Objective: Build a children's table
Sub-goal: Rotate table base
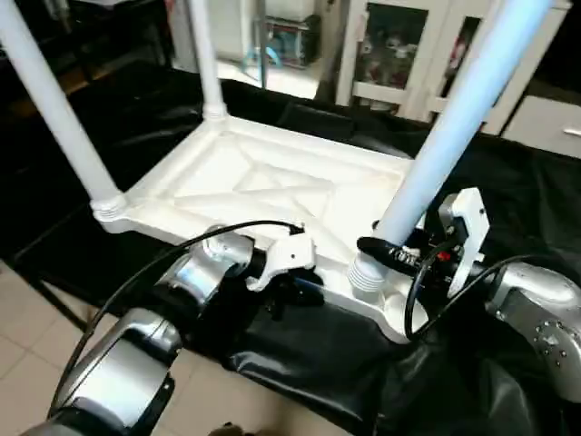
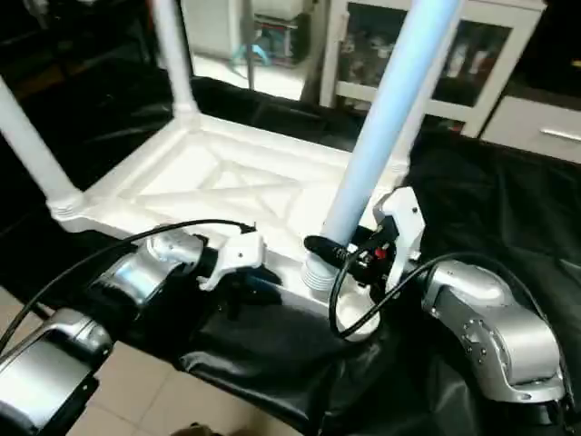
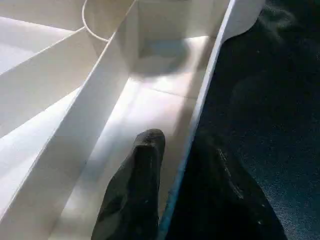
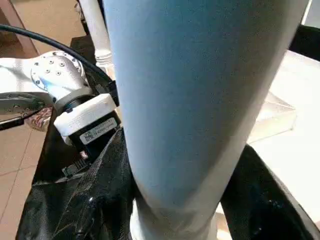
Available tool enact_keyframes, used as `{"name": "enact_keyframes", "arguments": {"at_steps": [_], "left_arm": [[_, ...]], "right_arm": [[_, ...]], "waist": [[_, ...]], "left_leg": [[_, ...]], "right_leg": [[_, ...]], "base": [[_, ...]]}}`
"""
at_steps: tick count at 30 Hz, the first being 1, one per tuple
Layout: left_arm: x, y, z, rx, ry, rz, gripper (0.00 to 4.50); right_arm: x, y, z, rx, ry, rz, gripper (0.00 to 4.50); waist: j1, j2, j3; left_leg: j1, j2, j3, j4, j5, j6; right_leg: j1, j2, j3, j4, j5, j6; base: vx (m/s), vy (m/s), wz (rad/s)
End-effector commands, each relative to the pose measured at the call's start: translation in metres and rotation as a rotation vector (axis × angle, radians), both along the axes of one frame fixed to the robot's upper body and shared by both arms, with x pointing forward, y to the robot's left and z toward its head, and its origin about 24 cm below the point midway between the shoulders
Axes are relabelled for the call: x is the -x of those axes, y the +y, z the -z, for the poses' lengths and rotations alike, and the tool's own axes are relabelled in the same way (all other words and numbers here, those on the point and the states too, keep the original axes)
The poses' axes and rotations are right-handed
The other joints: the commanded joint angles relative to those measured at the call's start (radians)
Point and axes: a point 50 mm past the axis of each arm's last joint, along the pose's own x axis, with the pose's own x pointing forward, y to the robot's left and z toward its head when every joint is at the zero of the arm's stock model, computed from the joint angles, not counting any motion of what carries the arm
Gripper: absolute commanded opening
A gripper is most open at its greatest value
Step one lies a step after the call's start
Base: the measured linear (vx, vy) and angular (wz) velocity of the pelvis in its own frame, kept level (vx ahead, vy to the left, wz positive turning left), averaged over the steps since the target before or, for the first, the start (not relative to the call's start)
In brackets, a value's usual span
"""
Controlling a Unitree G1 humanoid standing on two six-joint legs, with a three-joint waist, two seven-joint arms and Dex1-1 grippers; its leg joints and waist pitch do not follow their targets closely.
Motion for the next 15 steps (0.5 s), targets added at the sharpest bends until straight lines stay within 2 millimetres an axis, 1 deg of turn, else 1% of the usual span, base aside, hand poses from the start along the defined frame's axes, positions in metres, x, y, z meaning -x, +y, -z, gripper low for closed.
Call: {"name": "enact_keyframes", "arguments": {"at_steps": [1, 2, 4, 6, 7, 8, 9, 10, 11, 12, 13, 14, 15], "left_arm": [[0.002, -0.011, -0.002, -0.018, -0.026, 0.076, 0.84], [0.003, -0.012, 0.000, -0.017, -0.020, 0.076, 0.81], [0.002, -0.012, 0.001, -0.013, -0.015, 0.061, 0.81], [0.002, -0.008, 0.003, -0.012, -0.004, 0.034, 0.80], [0.001, -0.006, 0.004, -0.013, -0.002, 0.017, 0.80], [0.002, -0.002, 0.005, -0.013, 0.004, 0.001, 0.80], [0.002, 0.002, 0.006, -0.013, 0.013, -0.018, 0.80], [0.002, 0.004, 0.007, -0.013, 0.016, -0.027, 0.80], [0.003, 0.015, 0.010, -0.016, 0.025, -0.075, 0.80], [0.003, 0.022, 0.012, -0.018, 0.030, -0.105, 0.80], [0.004, 0.029, 0.013, -0.013, 0.034, -0.143, 0.80], [0.005, 0.036, 0.015, -0.012, 0.043, -0.172, 0.80], [0.006, 0.041, 0.016, -0.020, 0.045, -0.183, 0.80]], "right_arm": [[-0.001, -0.010, -0.005, 0.020, -0.038, 0.037, 1.86], [-0.001, -0.011, -0.006, 0.019, -0.040, 0.041, 1.86], [-0.001, -0.012, -0.007, 0.020, -0.045, 0.045, 1.86], [-0.001, -0.013, -0.007, 0.022, -0.053, 0.061, 1.86], [-0.002, -0.014, -0.007, 0.018, -0.057, 0.074, 1.86], [-0.003, -0.016, -0.008, 0.014, -0.062, 0.094, 1.86], [-0.004, -0.017, -0.008, 0.010, -0.066, 0.112, 1.86], [-0.004, -0.018, -0.008, 0.007, -0.067, 0.117, 1.86], [-0.005, -0.019, -0.008, -0.001, -0.069, 0.133, 1.86], [-0.005, -0.020, -0.008, -0.005, -0.070, 0.142, 1.86], [-0.006, -0.020, -0.007, -0.010, -0.070, 0.149, 1.86], [-0.006, -0.020, -0.007, -0.013, -0.068, 0.151, 1.86], [-0.006, -0.020, -0.006, -0.014, -0.067, 0.151, 1.86]], "waist": [[-0.002, -0.015, -0.077], [0.000, -0.010, -0.075], [0.001, -0.009, -0.075], [0.000, -0.013, -0.075], [0.000, -0.011, -0.075], [-0.001, -0.018, -0.075], [0.000, -0.016, -0.075], [0.000, -0.018, -0.075], [-0.004, -0.031, -0.074], [-0.003, -0.026, -0.075], [-0.007, -0.027, -0.074], [-0.013, -0.030, -0.073], [-0.015, -0.026, -0.073]], "left_leg": [[0.017, 0.080, -0.040, -0.073, -0.102, 0.045], [0.019, 0.080, -0.039, -0.073, -0.114, 0.046], [0.020, 0.082, -0.040, -0.074, -0.121, 0.043], [0.019, 0.082, -0.041, -0.076, -0.126, 0.041], [0.019, 0.082, -0.041, -0.076, -0.124, 0.041], [0.018, 0.081, -0.040, -0.076, -0.122, 0.043], [0.018, 0.082, -0.041, -0.076, -0.117, 0.042], [0.016, 0.082, -0.042, -0.076, -0.112, 0.044], [0.015, 0.082, -0.040, -0.077, -0.111, 0.048], [0.014, 0.083, -0.042, -0.076, -0.105, 0.047], [0.012, 0.082, -0.042, -0.077, -0.106, 0.051], [0.007, 0.080, -0.042, -0.078, -0.100, 0.053], [0.009, 0.080, -0.042, -0.077, -0.101, 0.052]], "right_leg": [[0.056, -0.100, 0.060, -0.063, -0.098, -0.233], [0.053, -0.101, 0.060, -0.068, -0.127, -0.226], [0.053, -0.102, 0.060, -0.069, -0.141, -0.221], [0.054, -0.102, 0.059, -0.070, -0.150, -0.217], [0.054, -0.103, 0.059, -0.069, -0.155, -0.215], [0.054, -0.102, 0.060, -0.070, -0.157, -0.211], [0.054, -0.104, 0.060, -0.068, -0.157, -0.212], [0.054, -0.105, 0.059, -0.067, -0.165, -0.208], [0.054, -0.104, 0.059, -0.069, -0.174, -0.204], [0.055, -0.107, 0.059, -0.064, -0.170, -0.207], [0.052, -0.106, 0.058, -0.067, -0.183, -0.203], [0.055, -0.104, 0.057, -0.067, -0.190, -0.198], [0.054, -0.105, 0.057, -0.066, -0.194, -0.197]], "base": [[0.000, 0.000, 0.00], [0.000, 0.000, 0.00], [0.000, 0.000, 0.00], [0.000, 0.000, 0.00], [0.000, 0.000, 0.00], [0.000, 0.000, 0.00], [0.000, 0.000, 0.00], [0.000, 0.000, 0.00], [0.000, 0.000, 0.00], [0.000, 0.000, 0.00], [0.000, 0.000, 0.00], [0.000, 0.000, 0.00], [0.000, 0.000, 0.00]]}}
